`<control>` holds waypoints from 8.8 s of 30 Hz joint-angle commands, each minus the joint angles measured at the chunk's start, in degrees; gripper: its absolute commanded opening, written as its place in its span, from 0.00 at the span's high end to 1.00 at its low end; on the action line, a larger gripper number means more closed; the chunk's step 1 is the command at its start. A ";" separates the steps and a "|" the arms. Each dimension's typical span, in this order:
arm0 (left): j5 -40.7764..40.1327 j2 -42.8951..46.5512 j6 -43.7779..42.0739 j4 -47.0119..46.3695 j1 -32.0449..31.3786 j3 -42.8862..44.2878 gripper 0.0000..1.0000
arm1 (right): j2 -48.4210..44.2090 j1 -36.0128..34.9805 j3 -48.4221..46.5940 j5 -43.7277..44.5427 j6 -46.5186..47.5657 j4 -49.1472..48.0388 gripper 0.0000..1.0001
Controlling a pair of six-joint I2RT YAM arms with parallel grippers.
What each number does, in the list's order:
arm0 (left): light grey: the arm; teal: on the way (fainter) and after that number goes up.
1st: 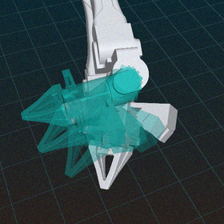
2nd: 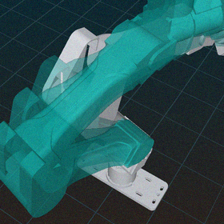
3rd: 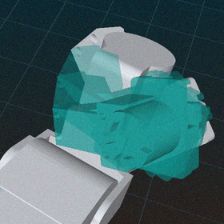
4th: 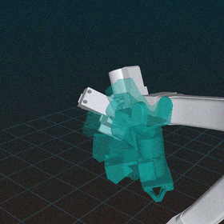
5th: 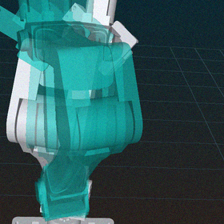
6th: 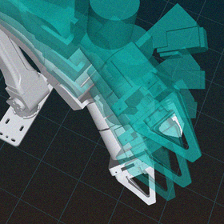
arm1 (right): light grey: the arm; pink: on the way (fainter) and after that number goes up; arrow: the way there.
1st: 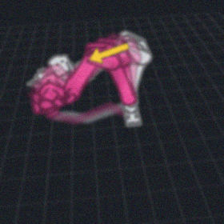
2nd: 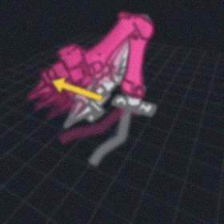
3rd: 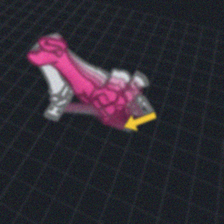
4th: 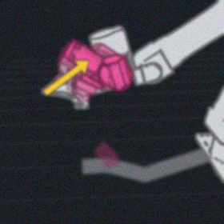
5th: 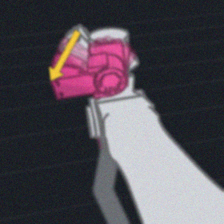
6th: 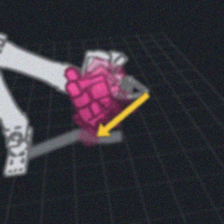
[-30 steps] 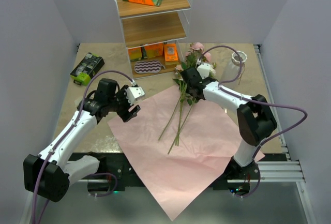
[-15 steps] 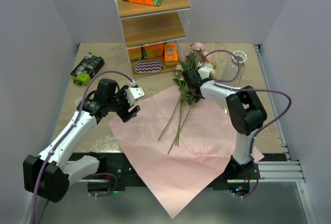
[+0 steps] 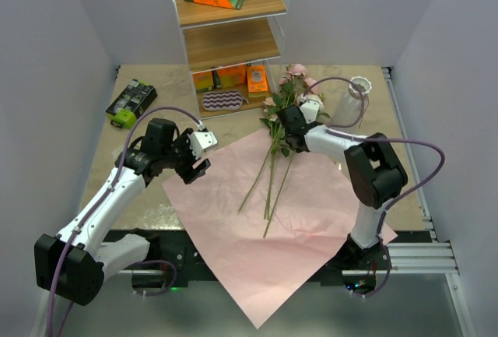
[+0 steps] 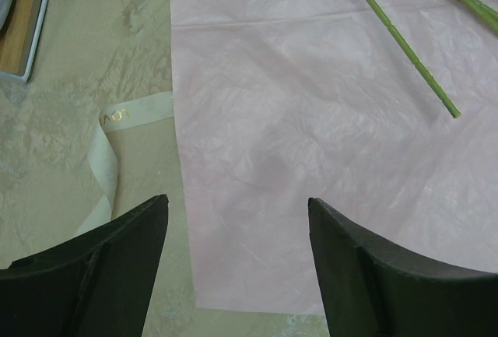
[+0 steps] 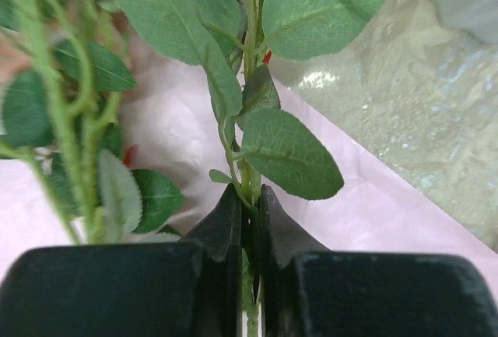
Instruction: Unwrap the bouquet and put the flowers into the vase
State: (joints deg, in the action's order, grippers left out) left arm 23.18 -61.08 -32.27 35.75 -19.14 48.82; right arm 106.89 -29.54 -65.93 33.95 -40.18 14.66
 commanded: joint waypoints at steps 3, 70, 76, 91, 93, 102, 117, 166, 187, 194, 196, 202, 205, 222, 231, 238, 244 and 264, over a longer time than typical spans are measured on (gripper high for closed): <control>0.46 0.61 -0.42 -0.33 0.50 0.22 0.23 | -13.71 0.01 0.19 4.10 1.60 -2.70 1.00; 5.47 -8.62 -3.85 1.78 4.81 8.22 0.18 | -18.38 13.37 -18.01 7.78 86.33 -102.90 1.00; 6.18 -7.39 -3.41 1.52 5.34 7.78 0.17 | -22.95 13.19 -13.53 12.89 80.97 -89.64 0.58; 7.32 -3.88 -0.51 1.60 5.34 9.28 0.16 | -29.89 11.61 -26.08 7.79 50.66 -23.73 0.35; 7.23 -3.44 -0.51 1.96 5.34 9.45 0.16 | -30.16 11.61 -26.61 8.32 46.88 -16.88 0.34; 7.58 -1.24 -0.60 4.24 5.34 10.33 0.16 | -34.29 11.70 -21.61 11.66 38.25 -5.00 0.30; 7.67 0.61 0.54 6.44 5.34 10.95 0.17 | -43.69 11.70 -23.45 2.54 30.96 2.66 0.19; 2.22 -2.20 7.67 4.33 5.34 16.31 0.01 | -23.40 -27.51 -11.95 -3.18 21.65 -0.67 0.32; -0.94 -1.41 3.97 1.08 5.34 9.72 0.04 | -0.11 -11.51 -13.08 5.69 6.96 8.02 0.54; -1.56 -0.88 2.74 0.81 5.34 7.96 0.03 | 4.73 -8.78 -14.75 4.89 7.57 5.65 0.62; -1.65 -0.80 2.39 0.73 5.34 7.70 0.03 | 5.69 -8.17 -15.19 4.98 7.84 5.21 0.62; -1.82 -1.06 1.69 0.46 5.34 7.08 0.03 | 7.01 -7.73 -15.37 3.84 8.63 2.66 0.60; -1.65 -1.32 1.69 0.20 5.34 6.73 0.03 | 6.75 -7.64 -14.67 3.22 8.72 1.26 0.60; -2.35 -1.15 0.72 -0.41 5.34 5.76 0.03 | 4.74 -7.46 -12.73 3.40 7.93 -0.85 1.00; -1.65 -0.71 1.33 0.02 5.34 6.20 0.04 | -7.12 -11.24 -11.06 5.51 11.97 -2.44 1.00; -1.29 -0.45 1.51 0.38 5.34 6.73 0.04 | -17.67 -17.65 -4.49 8.32 16.10 -6.83 1.00; -0.94 -0.18 1.60 0.90 5.25 7.08 0.04 | -26.63 -21.00 0.28 7.01 17.16 -8.87 1.00; -0.41 0.87 1.77 1.25 5.34 6.82 0.04 | -33.69 -22.32 27.78 -16.73 15.49 -13.95 1.00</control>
State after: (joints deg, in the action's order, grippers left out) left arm 21.54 -61.25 -30.24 37.82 -14.26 54.74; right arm 72.90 -51.75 -39.68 22.46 -24.53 6.28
